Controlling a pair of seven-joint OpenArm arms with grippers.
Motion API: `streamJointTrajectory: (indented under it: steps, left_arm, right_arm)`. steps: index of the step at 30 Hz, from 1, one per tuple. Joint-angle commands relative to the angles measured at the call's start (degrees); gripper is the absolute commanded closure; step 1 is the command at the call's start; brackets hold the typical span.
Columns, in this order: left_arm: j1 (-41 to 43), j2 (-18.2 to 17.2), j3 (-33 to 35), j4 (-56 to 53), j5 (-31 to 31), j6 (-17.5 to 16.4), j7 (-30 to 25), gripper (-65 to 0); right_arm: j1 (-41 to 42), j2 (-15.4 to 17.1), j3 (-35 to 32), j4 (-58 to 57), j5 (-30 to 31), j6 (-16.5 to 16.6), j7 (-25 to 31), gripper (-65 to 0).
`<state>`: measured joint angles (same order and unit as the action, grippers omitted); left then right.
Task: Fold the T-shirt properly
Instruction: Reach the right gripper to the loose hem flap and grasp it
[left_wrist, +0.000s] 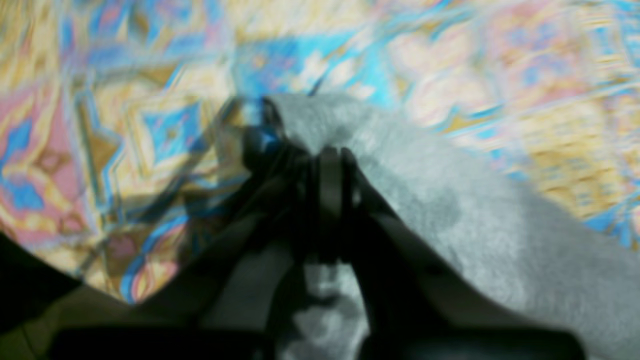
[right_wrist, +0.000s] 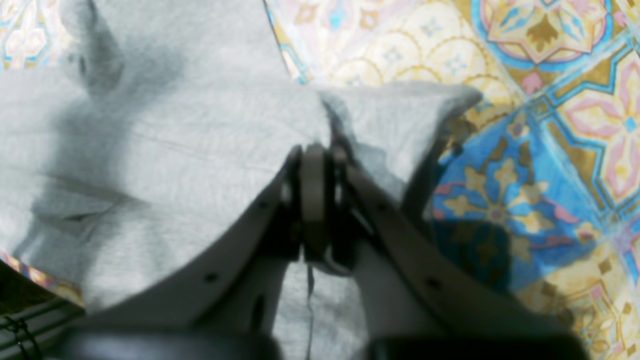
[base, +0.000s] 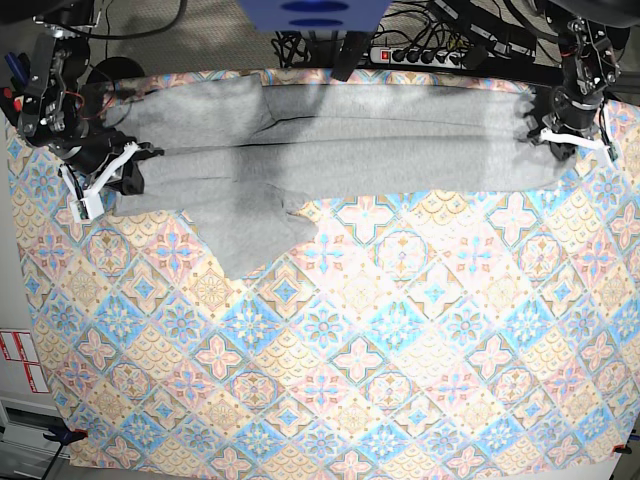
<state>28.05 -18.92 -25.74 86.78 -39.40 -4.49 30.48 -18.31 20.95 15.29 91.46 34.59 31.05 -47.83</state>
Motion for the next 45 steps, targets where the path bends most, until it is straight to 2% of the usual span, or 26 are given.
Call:
streamJointTrajectory:
  steps: [1, 5, 8, 11, 13, 17, 20, 23, 27, 30, 32, 39, 45]
  left_arm:
    - [-0.6, -0.9, 0.5, -0.6, -0.4, -0.3, -1.1, 0.0]
    - [-1.4, -0.9, 1.3, -5.0, -0.3, -0.3, -1.1, 0.0]
    - [-2.1, -0.8, 2.9, -5.2, -0.3, -0.3, -1.1, 0.0]
    - [-2.0, -0.9, 5.0, -5.2, -0.4, -0.3, -1.1, -7.9]
    - [-1.9, -0.9, 5.0, -5.2, -0.4, -0.3, -1.1, -13.2]
    - [-1.8, -0.9, 5.1, -5.2, -0.9, -0.3, -1.1, -24.5]
    - [-1.9, -0.6, 4.9, -5.1, -1.0, -0.3, -1.1, -28.7]
    - [-2.1, -0.6, 4.7, -5.0, -1.3, -0.3, -1.2, -29.2]
    - [-2.2, -0.8, 4.6, -5.0, -6.1, -0.3, -1.2, -29.7]
    - [-2.3, -0.9, 4.6, -5.0, -8.2, -0.3, -1.2, -29.8]
    - [-2.3, -0.9, 4.6, -5.0, -8.7, -0.3, -1.2, -29.9]
    - [-2.2, -0.9, 4.6, -2.3, -9.7, -0.2, -1.1, -29.9]
    - [-2.2, -0.6, 4.7, 0.7, -10.6, 0.1, -1.1, -29.9]
  right_arm:
    - [0.4, 1.0, 0.3, 0.9, 0.8, 0.1, 1.2, -0.2]
    - [0.6, 1.0, 0.2, 0.9, 0.8, 0.1, 1.2, -1.1]
    - [0.6, 1.0, 0.2, 0.9, 0.8, 0.1, 1.2, -7.6]
    - [0.6, 1.0, 0.7, 0.9, 0.8, 0.0, 1.1, -17.1]
    - [0.7, 1.0, 0.8, 0.9, 0.8, -0.1, 1.2, -20.8]
    - [2.2, 1.0, 2.5, 1.1, 0.7, -0.1, 1.5, -21.2]
    - [4.9, 0.9, 1.5, 1.1, 0.7, -0.1, 1.5, -21.2]
    - [8.6, 0.9, -3.8, 1.0, 0.7, -0.1, 1.5, -21.2]
    - [15.6, 0.9, -13.0, -1.7, 0.1, -0.1, 1.1, -21.3]
    - [20.5, 0.8, -19.7, -8.1, -3.8, -0.1, 1.1, -21.3]
    - [23.7, -1.1, -23.3, -12.9, -7.1, -0.1, 1.3, -21.4]
    - [26.9, -7.0, -24.4, -22.8, -16.9, -0.1, 1.5, -21.4]
    - [30.1, -7.7, -24.1, -25.1, -20.7, -0.1, 2.1, -21.4]
